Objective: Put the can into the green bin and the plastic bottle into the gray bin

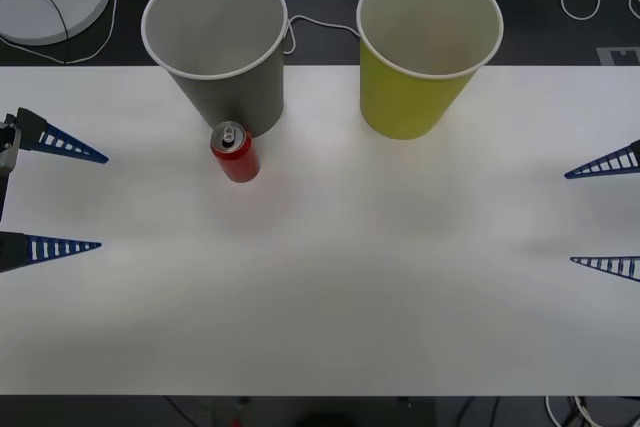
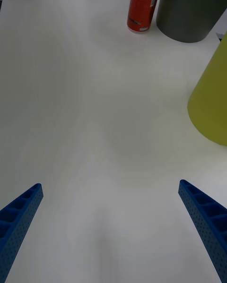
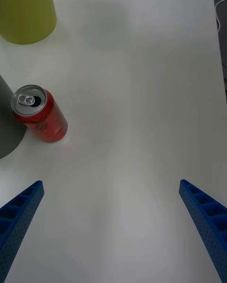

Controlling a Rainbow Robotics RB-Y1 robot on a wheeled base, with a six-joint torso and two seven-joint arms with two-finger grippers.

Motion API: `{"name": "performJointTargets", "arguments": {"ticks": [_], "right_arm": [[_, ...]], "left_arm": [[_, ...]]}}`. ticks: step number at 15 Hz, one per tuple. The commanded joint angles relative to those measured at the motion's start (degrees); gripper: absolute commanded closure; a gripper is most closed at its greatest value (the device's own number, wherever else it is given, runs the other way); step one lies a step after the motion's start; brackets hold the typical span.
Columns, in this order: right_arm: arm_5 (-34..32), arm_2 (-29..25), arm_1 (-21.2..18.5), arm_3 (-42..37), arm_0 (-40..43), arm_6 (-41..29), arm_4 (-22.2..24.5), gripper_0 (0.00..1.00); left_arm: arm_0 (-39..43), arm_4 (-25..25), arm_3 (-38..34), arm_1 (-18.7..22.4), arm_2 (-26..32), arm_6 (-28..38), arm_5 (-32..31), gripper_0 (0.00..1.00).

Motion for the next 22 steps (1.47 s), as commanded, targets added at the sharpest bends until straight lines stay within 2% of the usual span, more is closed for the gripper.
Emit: {"name": "performJointTargets", "arguments": {"ticks": [1,4,7,10,13,15,19,22], "right_arm": [[0.0,0.0,0.0,0.0,0.0,0.0,0.0,0.00],[0.0,0.0,0.0,0.0,0.0,0.0,0.0,0.00],[0.0,0.0,0.0,0.0,0.0,0.0,0.0,0.00],[0.0,0.0,0.0,0.0,0.0,0.0,0.0,0.00],[0.0,0.0,0.0,0.0,0.0,0.0,0.0,0.00],[0.0,0.0,0.0,0.0,0.0,0.0,0.0,0.00],[0.0,0.0,0.0,0.0,0.0,0.0,0.0,0.00],[0.0,0.0,0.0,0.0,0.0,0.0,0.0,0.00]], "left_arm": [[0.0,0.0,0.0,0.0,0.0,0.0,0.0,0.00],[0.2,-0.4,0.1,0.0,-0.8,0.1,0.0,0.00],[-0.1,-0.2,-1.0,3.1,-2.6,0.3,0.0,0.00],[0.9,1.6,-0.3,3.4,-2.9,0.9,0.0,0.00],[5.4,4.6,-0.3,3.5,-2.9,2.5,0.0,0.00],[7.7,5.9,-0.3,3.5,-3.0,4.3,4.1,0.00],[11.7,5.7,-5.8,3.7,-3.0,16.2,12.9,0.00],[18.0,0.9,-14.9,4.0,-3.0,29.6,25.3,0.00]]}}
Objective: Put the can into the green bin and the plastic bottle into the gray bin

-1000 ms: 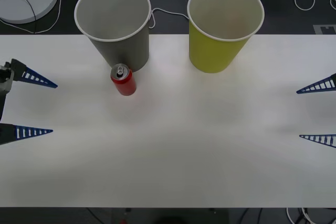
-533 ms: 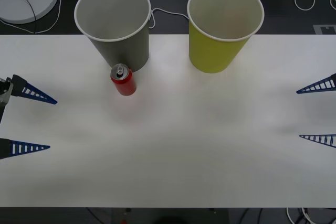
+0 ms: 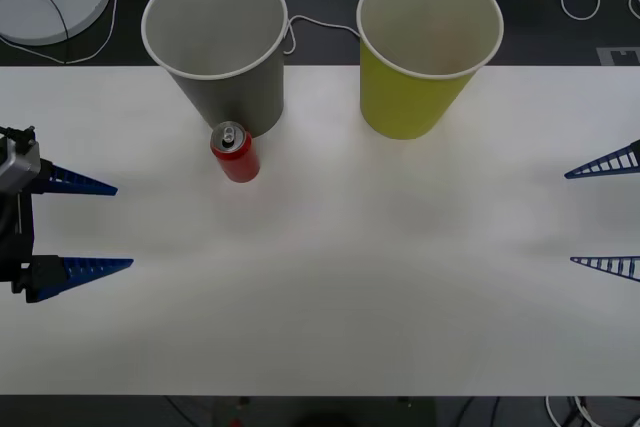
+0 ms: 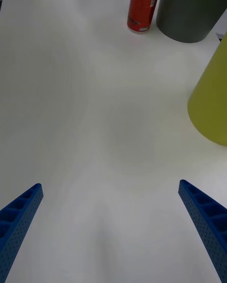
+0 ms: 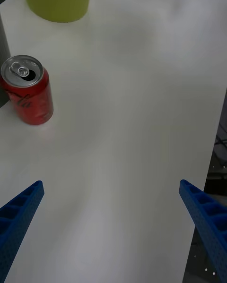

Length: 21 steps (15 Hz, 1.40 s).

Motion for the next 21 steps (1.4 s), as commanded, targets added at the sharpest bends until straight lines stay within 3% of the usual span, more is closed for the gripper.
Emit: {"name": "performJointTargets", "arguments": {"ticks": [1,4,12,14,21], "right_arm": [[0.0,0.0,0.0,0.0,0.0,0.0,0.0,0.00],[0.0,0.0,0.0,0.0,0.0,0.0,0.0,0.00],[0.0,0.0,0.0,0.0,0.0,0.0,0.0,0.00],[0.0,0.0,0.0,0.0,0.0,0.0,0.0,0.00],[0.0,0.0,0.0,0.0,0.0,0.0,0.0,0.00]], "left_arm": [[5.1,-5.7,-7.3,0.0,0.0,10.7,9.8,0.00],[8.5,-13.9,-12.3,0.0,-2.9,21.5,21.0,0.00],[8.9,-36.9,-11.9,0.0,-20.7,42.4,50.5,0.00],[8.8,-41.6,-9.9,-0.9,-23.0,43.0,55.4,0.00],[9.1,-57.2,-4.9,-12.4,-26.5,46.0,63.7,0.00]]}}
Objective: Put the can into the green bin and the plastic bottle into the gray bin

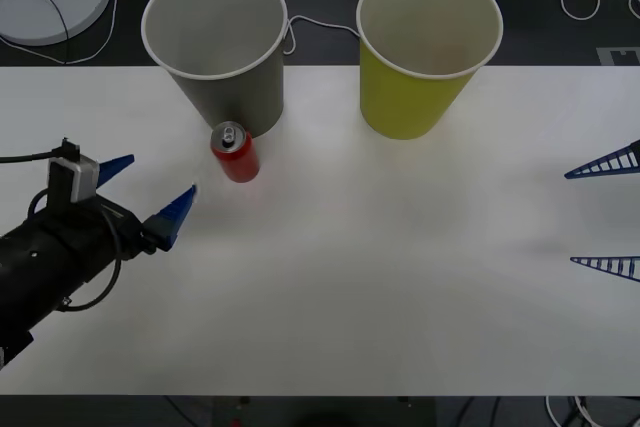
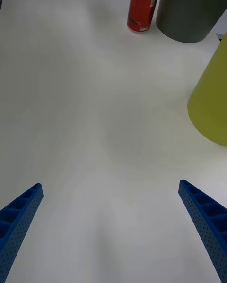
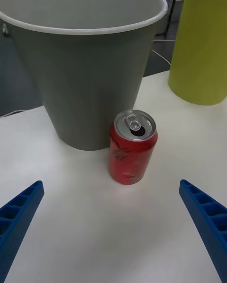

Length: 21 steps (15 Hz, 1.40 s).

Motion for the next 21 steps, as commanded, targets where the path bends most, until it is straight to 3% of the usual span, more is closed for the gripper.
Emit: {"name": "performJointTargets", "arguments": {"ticks": [1,5,7,10,17,21], "right_arm": [[0.0,0.0,0.0,0.0,0.0,0.0,0.0,0.00],[0.0,0.0,0.0,0.0,0.0,0.0,0.0,0.00],[0.0,0.0,0.0,0.0,0.0,0.0,0.0,0.00],[0.0,0.0,0.0,0.0,0.0,0.0,0.0,0.00],[0.0,0.0,0.0,0.0,0.0,0.0,0.0,0.00],[0.0,0.0,0.0,0.0,0.0,0.0,0.0,0.00]], "left_arm": [[0.0,-6.5,1.7,-3.8,-2.4,3.8,3.2,0.00],[0.9,-13.7,3.4,-8.3,-3.3,3.8,4.6,0.00],[0.4,-14.5,5.8,-9.0,-5.4,3.9,8.1,0.00],[-2.5,-19.0,11.4,-9.4,-10.0,13.2,15.0,0.00],[-9.7,-18.0,23.3,-10.9,-16.8,13.3,24.6,0.00],[-14.4,-17.5,30.5,-15.0,-17.8,13.2,25.9,0.00]]}}
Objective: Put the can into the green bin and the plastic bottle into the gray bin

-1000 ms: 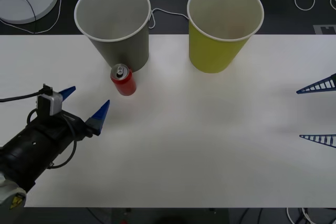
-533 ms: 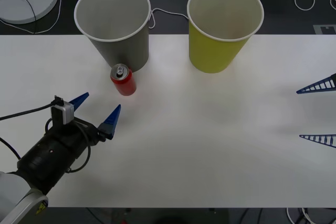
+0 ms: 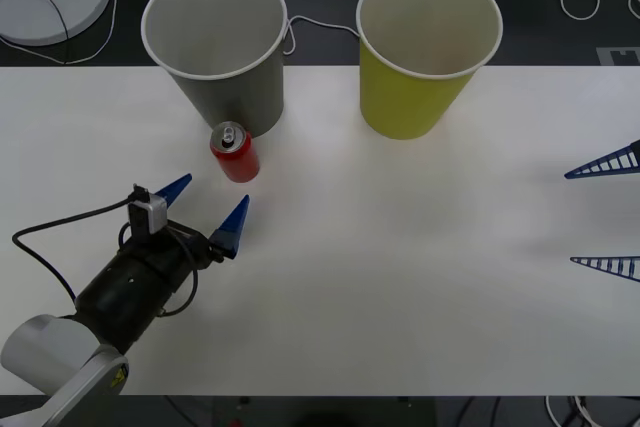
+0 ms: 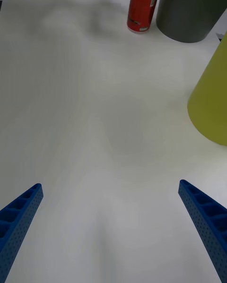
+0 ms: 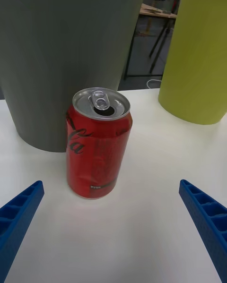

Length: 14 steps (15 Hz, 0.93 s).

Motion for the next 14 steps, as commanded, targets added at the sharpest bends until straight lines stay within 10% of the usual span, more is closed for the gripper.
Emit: {"name": "performJointTargets", "arguments": {"ticks": [1,14], "right_arm": [[0.0,0.0,0.0,0.0,0.0,0.0,0.0,0.00],[0.0,0.0,0.0,0.0,0.0,0.0,0.0,0.00]], "left_arm": [[-2.7,0.1,4.3,-2.9,-0.1,-0.1,0.0,0.00],[-12.3,0.6,15.7,-7.7,-0.1,-3.2,0.3,0.00]]}}
